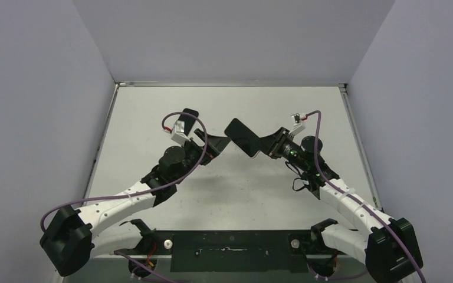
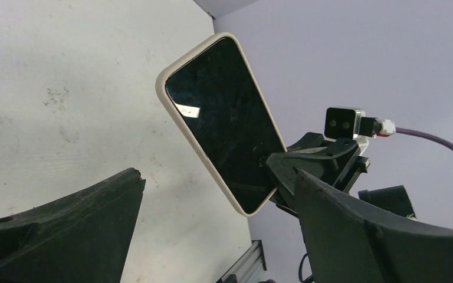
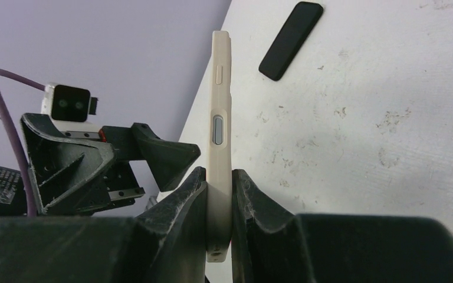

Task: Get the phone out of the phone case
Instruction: Adjust the phone.

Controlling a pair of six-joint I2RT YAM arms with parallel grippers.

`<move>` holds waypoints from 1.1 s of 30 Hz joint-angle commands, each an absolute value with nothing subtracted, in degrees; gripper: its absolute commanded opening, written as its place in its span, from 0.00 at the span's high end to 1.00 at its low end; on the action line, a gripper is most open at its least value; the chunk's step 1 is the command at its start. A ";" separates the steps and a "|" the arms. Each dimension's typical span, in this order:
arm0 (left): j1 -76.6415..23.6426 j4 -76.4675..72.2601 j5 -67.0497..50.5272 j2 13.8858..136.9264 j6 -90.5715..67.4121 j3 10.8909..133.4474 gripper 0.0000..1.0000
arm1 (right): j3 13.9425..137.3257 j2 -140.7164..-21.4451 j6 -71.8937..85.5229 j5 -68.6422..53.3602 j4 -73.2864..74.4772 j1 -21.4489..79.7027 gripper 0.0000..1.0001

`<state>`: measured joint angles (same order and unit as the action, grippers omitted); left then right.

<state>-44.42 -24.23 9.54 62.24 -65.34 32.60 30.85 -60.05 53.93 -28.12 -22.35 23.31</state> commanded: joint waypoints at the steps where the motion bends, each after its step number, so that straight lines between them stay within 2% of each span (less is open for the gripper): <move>1: -44.81 -33.11 8.26 64.27 -72.24 32.32 0.04 | 31.26 -57.66 59.50 -25.65 -34.92 24.00 1.00; 10: -45.78 -44.07 8.82 70.28 -72.97 33.45 0.07 | 30.50 -57.64 64.23 -24.61 -39.33 26.95 1.00; 20: -45.93 -56.26 11.12 74.33 -74.67 31.46 0.24 | 27.28 -56.51 69.75 -23.20 -42.89 27.96 1.00; 27: -46.28 -67.50 10.95 77.83 -77.03 27.48 0.33 | 27.33 -57.33 71.86 -23.45 -44.54 28.30 1.00; 33: -46.45 -69.47 8.57 79.62 -74.93 29.67 0.41 | 26.85 -57.73 73.27 -23.44 -46.19 28.67 1.00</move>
